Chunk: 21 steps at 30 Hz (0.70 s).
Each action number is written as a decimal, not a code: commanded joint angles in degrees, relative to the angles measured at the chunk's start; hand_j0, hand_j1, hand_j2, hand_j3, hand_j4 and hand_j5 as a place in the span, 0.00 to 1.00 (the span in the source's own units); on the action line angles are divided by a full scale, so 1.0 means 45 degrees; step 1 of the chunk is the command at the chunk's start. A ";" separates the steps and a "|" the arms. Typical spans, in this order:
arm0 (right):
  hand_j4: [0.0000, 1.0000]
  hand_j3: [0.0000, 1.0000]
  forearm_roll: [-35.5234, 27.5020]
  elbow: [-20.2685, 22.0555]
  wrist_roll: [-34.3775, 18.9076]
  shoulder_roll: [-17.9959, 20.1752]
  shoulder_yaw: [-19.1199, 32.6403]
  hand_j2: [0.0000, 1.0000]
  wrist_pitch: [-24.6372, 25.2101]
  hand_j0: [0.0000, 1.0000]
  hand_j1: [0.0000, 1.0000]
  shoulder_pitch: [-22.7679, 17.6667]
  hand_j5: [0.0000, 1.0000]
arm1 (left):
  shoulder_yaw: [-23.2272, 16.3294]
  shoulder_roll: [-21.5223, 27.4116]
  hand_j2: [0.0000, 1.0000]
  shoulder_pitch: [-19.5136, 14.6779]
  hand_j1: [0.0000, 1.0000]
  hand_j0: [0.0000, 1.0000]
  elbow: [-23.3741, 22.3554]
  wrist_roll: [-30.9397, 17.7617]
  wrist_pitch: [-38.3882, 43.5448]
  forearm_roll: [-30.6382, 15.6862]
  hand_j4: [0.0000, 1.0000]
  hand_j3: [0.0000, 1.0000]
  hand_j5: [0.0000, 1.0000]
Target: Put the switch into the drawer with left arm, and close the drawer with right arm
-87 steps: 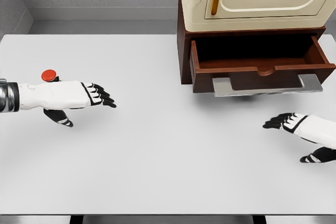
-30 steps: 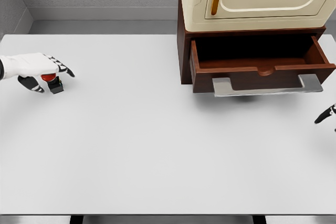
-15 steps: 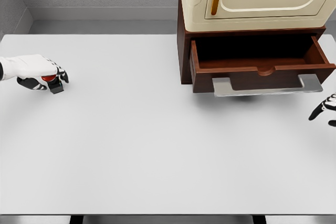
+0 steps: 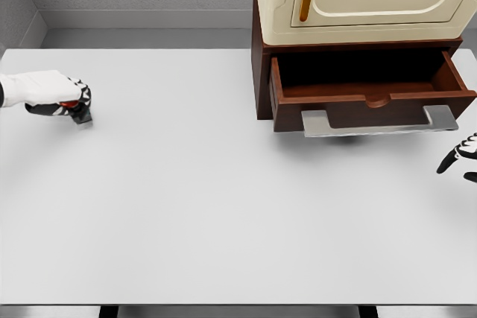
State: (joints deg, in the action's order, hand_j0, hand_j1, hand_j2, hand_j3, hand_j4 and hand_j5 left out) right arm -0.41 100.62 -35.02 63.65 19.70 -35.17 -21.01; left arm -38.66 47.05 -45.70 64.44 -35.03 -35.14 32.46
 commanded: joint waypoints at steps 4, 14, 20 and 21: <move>0.59 0.59 -0.0085 0.0003 0.0004 0.0034 -0.0003 0.59 0.0037 0.59 0.59 0.0000 0.59 | 0.0016 0.0188 0.32 -0.0254 0.32 0.32 0.1772 0.0011 0.0032 -0.0240 0.32 0.32 0.32; 0.59 0.59 -0.0085 0.0004 0.0004 0.0034 -0.0003 0.59 0.0037 0.59 0.59 0.0000 0.59 | -0.0023 -0.0573 0.32 -0.0566 0.32 0.32 0.4234 0.0128 0.0032 -0.0612 0.32 0.32 0.32; 0.59 0.59 -0.0085 0.0003 0.0004 0.0034 -0.0003 0.59 0.0037 0.59 0.59 -0.0020 0.59 | -0.0042 -0.1179 0.32 -0.0664 0.32 0.32 0.5074 0.0128 0.0032 -0.1022 0.32 0.32 0.32; 0.59 0.59 -0.0085 0.0023 0.0004 0.0034 -0.0003 0.59 0.0037 0.59 0.59 0.0000 0.59 | -0.0042 -0.1179 0.32 -0.0664 0.32 0.32 0.5093 0.0128 0.0032 -0.1236 0.32 0.32 0.32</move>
State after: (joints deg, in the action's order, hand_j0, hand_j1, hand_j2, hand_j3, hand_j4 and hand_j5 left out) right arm -0.41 100.63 -35.02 63.74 19.70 -35.16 -21.01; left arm -38.91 42.13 -48.78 86.23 -34.59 -35.20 28.27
